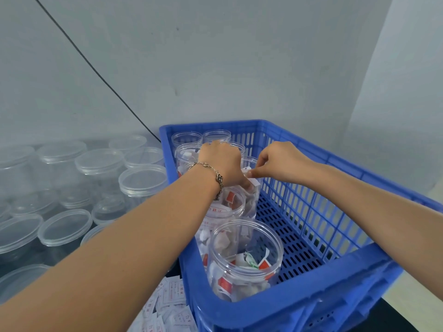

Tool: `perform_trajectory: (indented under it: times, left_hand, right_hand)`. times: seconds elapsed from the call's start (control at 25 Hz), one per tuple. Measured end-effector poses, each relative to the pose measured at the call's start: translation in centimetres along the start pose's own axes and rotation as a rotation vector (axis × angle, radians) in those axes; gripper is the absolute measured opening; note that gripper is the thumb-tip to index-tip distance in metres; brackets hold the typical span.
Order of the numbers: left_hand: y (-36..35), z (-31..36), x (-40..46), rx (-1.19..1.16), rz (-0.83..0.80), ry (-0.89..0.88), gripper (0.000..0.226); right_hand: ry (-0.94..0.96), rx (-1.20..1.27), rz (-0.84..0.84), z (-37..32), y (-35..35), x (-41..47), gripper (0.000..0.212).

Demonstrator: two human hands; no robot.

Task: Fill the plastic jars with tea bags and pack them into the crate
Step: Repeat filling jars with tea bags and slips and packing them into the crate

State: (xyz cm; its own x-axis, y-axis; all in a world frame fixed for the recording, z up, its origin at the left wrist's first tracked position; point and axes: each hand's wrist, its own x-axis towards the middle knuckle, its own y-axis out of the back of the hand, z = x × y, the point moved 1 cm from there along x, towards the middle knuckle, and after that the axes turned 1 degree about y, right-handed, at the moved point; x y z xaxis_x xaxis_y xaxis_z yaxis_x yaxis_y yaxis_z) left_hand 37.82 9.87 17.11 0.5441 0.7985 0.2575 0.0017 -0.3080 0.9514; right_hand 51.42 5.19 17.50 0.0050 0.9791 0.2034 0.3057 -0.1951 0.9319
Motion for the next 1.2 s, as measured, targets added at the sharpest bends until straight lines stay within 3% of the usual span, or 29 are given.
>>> perform_trajectory:
  times: [0.2, 0.44, 0.56, 0.68, 0.84, 1.0, 1.2]
  left_hand:
    - [0.1, 0.0, -0.1, -0.032, -0.03, 0.036, 0.067]
    - [0.3, -0.1, -0.3, -0.059, -0.038, 0.043, 0.064]
    - [0.4, -0.3, -0.4, -0.082, -0.036, 0.052, 0.061]
    - [0.9, -0.3, -0.5, -0.133, -0.033, 0.053, 0.051]
    - [3.2, -0.4, -1.2, -0.351, 0.037, 0.071, 0.021]
    - [6.3, -3.3, -5.3, -0.477, 0.165, 0.18, 0.019]
    - [6.2, -13.7, -16.4, -0.355, 0.164, 0.447, 0.009]
  right_hand:
    - [0.02, 0.007, 0.002, 0.2, -0.2, 0.1, 0.024]
    - [-0.016, 0.121, -0.013, 0.4, 0.0, -0.1, 0.04]
    - [-0.076, 0.177, 0.027, 0.4, 0.2, -0.1, 0.033]
    - [-0.07, 0.177, 0.041, 0.7, 0.2, -0.1, 0.023]
    - [-0.048, 0.229, 0.167, 1.3, 0.8, 0.2, 0.016]
    - [-0.072, 0.245, 0.219, 1.8, 0.9, 0.1, 0.025]
    - [0.071, 0.015, 0.161, -1.7, 2.0, 0.6, 0.039]
